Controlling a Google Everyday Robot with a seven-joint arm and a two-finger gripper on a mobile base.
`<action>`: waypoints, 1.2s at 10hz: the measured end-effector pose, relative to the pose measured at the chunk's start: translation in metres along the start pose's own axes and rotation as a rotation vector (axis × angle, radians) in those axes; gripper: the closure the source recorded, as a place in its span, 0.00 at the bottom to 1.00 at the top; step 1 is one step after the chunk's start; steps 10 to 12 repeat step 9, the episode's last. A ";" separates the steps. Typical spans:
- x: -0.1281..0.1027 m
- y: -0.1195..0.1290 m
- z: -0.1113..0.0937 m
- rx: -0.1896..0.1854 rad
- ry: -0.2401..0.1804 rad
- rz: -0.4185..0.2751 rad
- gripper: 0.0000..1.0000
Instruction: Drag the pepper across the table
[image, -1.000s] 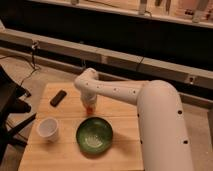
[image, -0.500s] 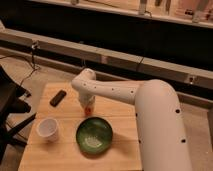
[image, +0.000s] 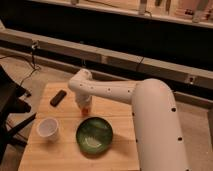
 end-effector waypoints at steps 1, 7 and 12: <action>-0.001 -0.002 0.000 0.000 -0.001 -0.003 0.86; -0.007 -0.016 0.000 -0.002 -0.005 -0.021 0.86; -0.009 -0.023 -0.001 -0.002 -0.005 -0.025 0.86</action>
